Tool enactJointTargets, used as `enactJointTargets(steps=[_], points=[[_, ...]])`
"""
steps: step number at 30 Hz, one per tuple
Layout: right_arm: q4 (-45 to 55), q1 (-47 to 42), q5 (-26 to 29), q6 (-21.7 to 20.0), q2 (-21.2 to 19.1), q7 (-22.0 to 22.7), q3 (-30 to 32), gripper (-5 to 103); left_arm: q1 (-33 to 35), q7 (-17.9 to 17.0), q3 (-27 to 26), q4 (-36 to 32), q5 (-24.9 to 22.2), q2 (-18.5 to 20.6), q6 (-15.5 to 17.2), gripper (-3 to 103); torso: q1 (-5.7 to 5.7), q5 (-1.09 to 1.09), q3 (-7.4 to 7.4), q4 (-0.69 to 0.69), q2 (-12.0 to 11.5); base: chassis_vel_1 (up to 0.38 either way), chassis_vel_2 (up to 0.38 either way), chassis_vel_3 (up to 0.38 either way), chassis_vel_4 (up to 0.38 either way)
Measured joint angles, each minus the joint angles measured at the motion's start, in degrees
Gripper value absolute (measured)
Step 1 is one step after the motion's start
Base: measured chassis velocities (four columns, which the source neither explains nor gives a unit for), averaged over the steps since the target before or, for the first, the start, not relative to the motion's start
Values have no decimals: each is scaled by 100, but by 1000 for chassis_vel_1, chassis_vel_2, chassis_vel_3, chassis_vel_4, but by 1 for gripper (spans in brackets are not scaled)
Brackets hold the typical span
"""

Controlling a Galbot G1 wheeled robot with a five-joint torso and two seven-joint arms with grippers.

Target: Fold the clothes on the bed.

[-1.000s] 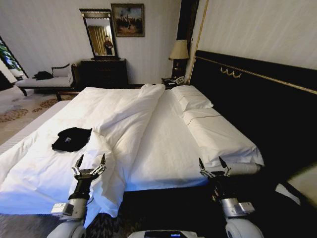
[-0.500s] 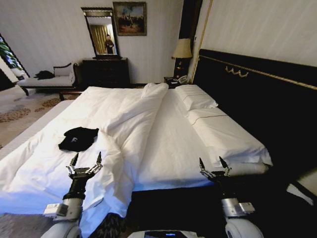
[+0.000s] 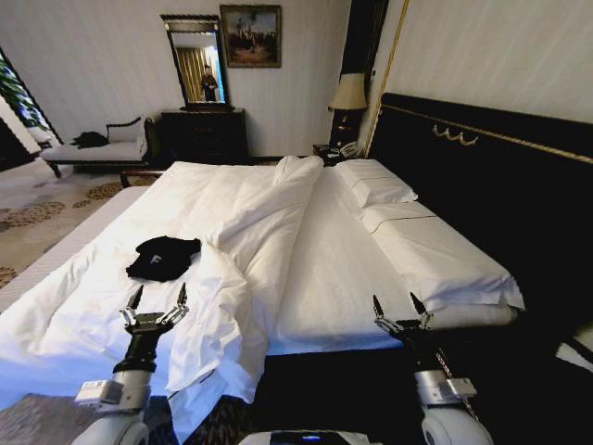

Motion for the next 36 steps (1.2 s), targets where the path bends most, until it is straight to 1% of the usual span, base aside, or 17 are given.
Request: enactJointTargets(steps=[11, 18, 24, 32, 36], points=[[-15, 15, -6, 4, 17, 33, -5, 100, -69, -1, -135, 175, -43, 45, -11, 100, 0, -2, 0, 0, 0, 47, 45, -46, -38], [2, 40, 46, 9, -46, 52, 2, 100, -93, -2, -194, 312, -67, 12, -36, 100, 0, -1, 0, 0, 0, 79, 91, -92, -94], [3, 37, 48, 9, -42, 50, -1, 100, -125, -2, -272, 404, -102, -6, -68, 100, 0, -1, 0, 0, 0, 162, 148, -148, -152], [5, 33, 49, 36, -28, 34, -20, 100, -187, -3, -516, 654, -286, 40, -113, 100, 0, -4, 0, 0, 0, 223, 226, -222, -232], [-5, 74, 218, 92, -45, 31, -30, 100, -176, -5, -546, 640, -310, 44, -112, 100, 0, -2, -1, 0, 0, 208, 210, -208, -189]])
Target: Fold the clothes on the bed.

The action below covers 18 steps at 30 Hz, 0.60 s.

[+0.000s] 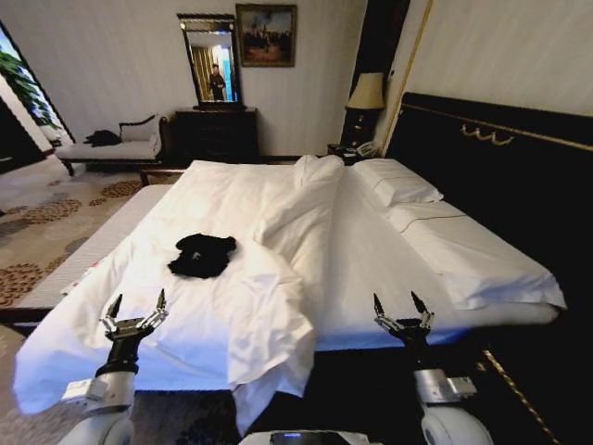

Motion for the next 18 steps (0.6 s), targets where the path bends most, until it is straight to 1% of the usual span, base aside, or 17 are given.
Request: enactJointTargets(steps=[3, 6, 7, 9, 10, 11, 12, 13, 15, 16, 18], points=[[-68, 110, 294, -16, -97, 45, -74, 100, 34, -7, -33, -5, -26, 40, 45, 100, 0, -4, 0, 1, 0, 106, 46, -71, -79], [-112, 153, 396, -2, -102, 50, -112, 100, 33, -8, -68, 14, -27, 60, 47, 100, 0, -1, 0, 1, 0, 0, 0, 0, 0], [-128, 192, 673, -9, -101, 100, -222, 100, 45, -14, -129, 34, -55, 73, 56, 100, 0, 3, 0, 1, 0, 0, 0, 0, 0], [76, 201, 1475, -280, -172, 293, -534, 100, 116, -19, -235, 40, -87, 121, 62, 100, 1, 7, 1, 0, -2, -46, -52, 44, 33], [231, 233, 2065, -455, -221, 410, -680, 100, 144, -20, -303, 40, -87, 148, 61, 100, 1, 3, 1, -2, -1, -67, -71, 61, 6], [231, 233, 2065, -455, -221, 410, -680, 100, 144, -20, -303, 40, -87, 148, 61, 100, 1, 3, 1, -2, -1, -67, -71, 61, 6], [317, 261, 2372, -553, -239, 483, -750, 100, 156, -20, -349, 41, -87, 160, 59, 100, 1, 2, 1, -1, -2, -67, -71, 38, 6], [619, 411, 3454, -963, -281, 833, -986, 100, 192, -33, -485, 40, -114, 174, 52, 100, 1, 3, 1, 0, -2, 0, 0, 0, 0], [888, 620, 4529, -1417, -296, 1200, -1214, 100, 261, -52, -640, 35, -166, 177, 50, 100, 1, -1, 1, 1, -1, 0, 0, 0, 0], [888, 620, 4529, -1417, -296, 1200, -1214, 100, 261, -52, -640, 35, -166, 177, 50, 100, 1, -1, 1, 1, -1, 0, 0, 0, 0], [985, 907, 5291, -1789, -292, 1393, -1517, 100, 345, -64, -779, 19, -185, 164, 37, 100, 1, -4, 0, 1, -1, 0, 0, 0, 0]])
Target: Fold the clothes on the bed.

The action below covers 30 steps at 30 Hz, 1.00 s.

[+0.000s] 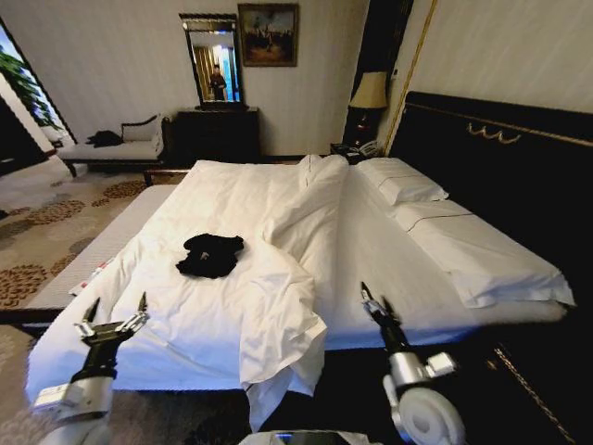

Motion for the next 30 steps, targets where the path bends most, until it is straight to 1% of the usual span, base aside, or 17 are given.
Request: enactJointTargets(steps=[1, 2, 3, 5, 8, 12, 13, 15, 17, 19, 22, 23, 30], points=[[0, 0, 0, 0, 0, 0, 0, 100, 0, 0, 0, 0, 0, 0, 0, 100, 0, 0, 0, 0, 0, 0, 0, 0, 0], [-26, 132, 136, -140, 0, 59, -141, 100, 28, -3, -42, -16, -4, -12, -5, 100, 0, 2, 0, 0, 0, 0, 0, 0, 0], [-92, 229, 159, -226, -5, 88, -233, 100, 50, -5, -71, -32, -7, -25, -6, 100, 0, 3, 0, 0, 0, 0, 0, 0, 0], [-381, 493, 97, -392, -78, 101, -495, 100, 97, -8, -147, -91, -16, -61, -8, 100, 0, 5, 0, -1, 0, 0, 0, 0, 0], [-520, 619, 92, -483, -159, 102, -635, 100, 123, -9, -207, -126, -32, -78, -11, 100, 0, 7, 0, -1, 0, 0, 0, 0, 0], [-819, 976, 79, -693, -296, 101, -1072, 100, 172, -13, -367, -118, -72, -96, -43, 100, 0, 5, 0, -2, 0, 0, 0, 0, 0], [-819, 976, 79, -693, -296, 101, -1072, 100, 172, -13, -367, -118, -72, -96, -43, 100, 0, 5, 0, -2, 0, 0, 0, 0, 0], [-1091, 1252, 28, -732, -284, 99, -1341, 100, 185, -18, -439, -99, -83, -98, -48, 100, 0, 4, 0, -1, 0, 0, 0, 0, 0], [-1148, 1311, 24, -733, -278, 98, -1393, 100, 185, -19, -454, -99, -87, -99, -48, 100, 0, 4, 0, -1, 0, 0, 0, 0, 0], [-1380, 1558, 25, -730, -277, 77, -1602, 100, 180, -21, -508, -71, -108, -90, -47, 100, 0, 4, 0, -1, 0, 0, 0, 0, 0], [-1444, 1635, 46, -716, -285, 56, -1653, 100, 175, -22, -527, -43, -111, -84, -46, 100, 0, 5, 0, -1, 0, 0, 0, 0, 0], [-1532, 1744, 90, -677, -295, 2, -1714, 100, 169, -23, -544, -9, -113, -83, -43, 100, 0, 5, 1, -2, 1, 0, 0, 0, 0], [-1824, 2277, 330, -460, -245, -227, -1901, 100, 157, -26, -606, 79, -126, -77, -31, 100, 0, 4, 0, -1, 1, 0, 0, 0, 0]])
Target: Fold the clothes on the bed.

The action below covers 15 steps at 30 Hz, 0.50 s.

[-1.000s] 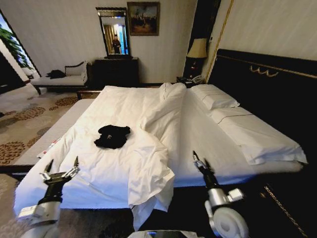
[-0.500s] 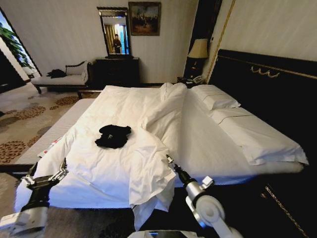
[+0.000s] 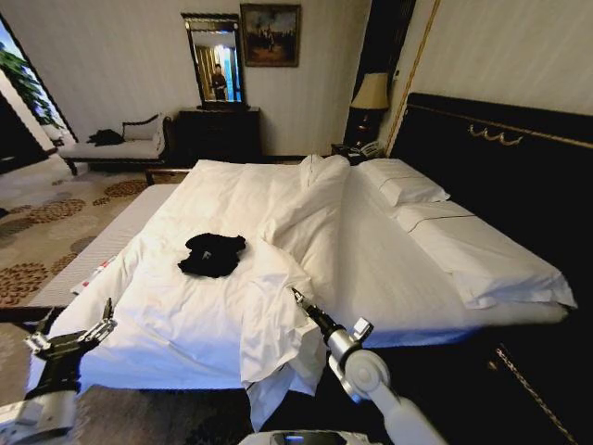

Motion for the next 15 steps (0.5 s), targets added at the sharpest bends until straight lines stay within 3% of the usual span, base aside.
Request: enactJointTargets(steps=[7, 15], points=[[-295, 375, 72, 6, 36, 41, -149, 100, 3, -2, -57, 22, -29, -2, 2, 100, 0, 0, 0, 0, 0, 0, 0, 0, 0], [-286, 355, 67, -4, 92, 76, -223, 76, -15, -13, -72, 41, -47, -34, 2, 100, -1, 0, 0, 0, 0, 0, 0, 0, 0]])
